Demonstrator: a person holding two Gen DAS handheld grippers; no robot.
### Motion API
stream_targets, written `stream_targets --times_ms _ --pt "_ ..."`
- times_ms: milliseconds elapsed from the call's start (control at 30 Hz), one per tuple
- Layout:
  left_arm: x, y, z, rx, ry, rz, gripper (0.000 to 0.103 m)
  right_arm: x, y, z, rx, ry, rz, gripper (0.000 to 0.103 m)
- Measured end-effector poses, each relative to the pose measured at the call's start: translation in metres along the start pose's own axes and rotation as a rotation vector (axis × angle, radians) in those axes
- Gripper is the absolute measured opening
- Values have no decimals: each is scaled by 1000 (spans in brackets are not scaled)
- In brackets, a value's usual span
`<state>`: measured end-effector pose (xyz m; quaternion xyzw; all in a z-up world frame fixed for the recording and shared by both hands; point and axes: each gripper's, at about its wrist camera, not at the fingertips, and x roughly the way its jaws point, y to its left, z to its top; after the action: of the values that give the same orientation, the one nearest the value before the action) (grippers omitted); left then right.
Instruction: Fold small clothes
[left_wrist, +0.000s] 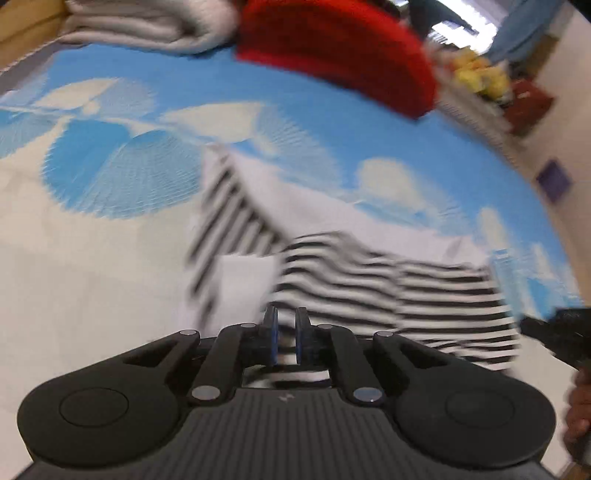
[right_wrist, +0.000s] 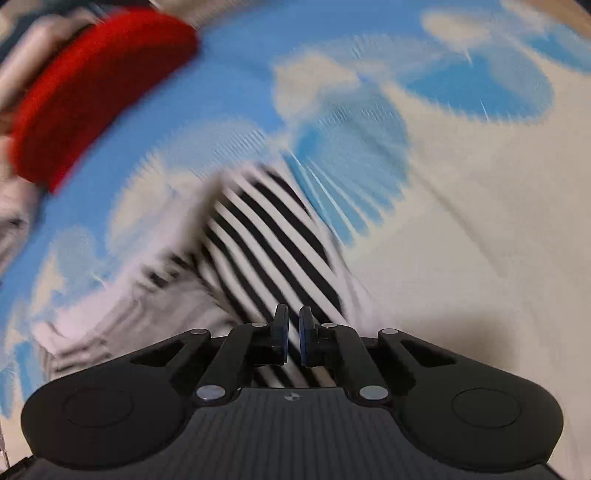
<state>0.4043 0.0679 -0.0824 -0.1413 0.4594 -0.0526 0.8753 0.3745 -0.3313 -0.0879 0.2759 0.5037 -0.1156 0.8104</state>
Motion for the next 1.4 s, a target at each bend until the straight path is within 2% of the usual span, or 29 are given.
stream_targets --times_ms 67,100,133,167,200,233,267,300,433,500,567,633,700,800,867,1000,1100,1133,1200,1267,1333,1400 --pt "8 -6 -4 4 44 -49 10 -13 13 -1 -60 -74 78 10" --pt "14 -6 -6 10 76 -53 10 -15 19 -2 -83 -77 114 16" --pt "21 -5 -10 22 122 -47 10 -11 23 -4 -102 -56 152 22" --pt "30 -4 -13 40 171 -30 11 -3 26 -8 -111 -4 187 23" --pt "40 -4 -17 71 223 -2 11 6 27 -10 -109 59 187 23" --pt "43 -5 -18 91 239 6 11 19 26 -15 -107 130 148 23" --pt "42 -4 -16 94 235 -5 11 31 22 -19 -101 187 85 23" --pt "40 -3 -14 95 223 -23 11 37 18 -22 -93 194 48 20" --pt "31 -5 -3 130 168 -111 12 29 24 -16 -148 138 53 22" --pt "29 -2 -10 164 179 -99 12 28 22 -16 -171 138 63 22" --pt "36 3 -17 204 229 -56 12 37 18 -16 -189 160 54 22" --pt "36 10 -17 194 245 -65 12 40 15 -18 -189 167 42 22" --pt "20 15 -19 160 237 -66 13 32 16 -17 -170 163 26 22" --pt "-22 19 -25 132 187 -63 13 -5 1 -21 -120 122 -5 23" --pt "-51 18 -31 127 151 -67 17 -42 -12 -26 -78 71 28 24" --pt "-107 20 -63 125 89 -44 18 -114 -40 -54 -105 -59 50 25" --pt "-139 29 -102 100 73 -27 19 -150 -68 -82 -96 -98 67 25" --pt "-148 33 -118 81 72 -22 22 -159 -77 -93 -92 -105 68 25" --pt "-159 41 -145 32 73 -6 34 -172 -98 -117 -108 -134 46 25" --pt "-162 52 -170 -18 78 33 37 -175 -113 -144 -163 -164 1 25" --pt "-160 60 -183 -66 97 93 37 -167 -123 -162 -176 -111 -69 28" --pt "-158 63 -185 -83 87 126 38 -161 -133 -167 -103 -57 -8 28"
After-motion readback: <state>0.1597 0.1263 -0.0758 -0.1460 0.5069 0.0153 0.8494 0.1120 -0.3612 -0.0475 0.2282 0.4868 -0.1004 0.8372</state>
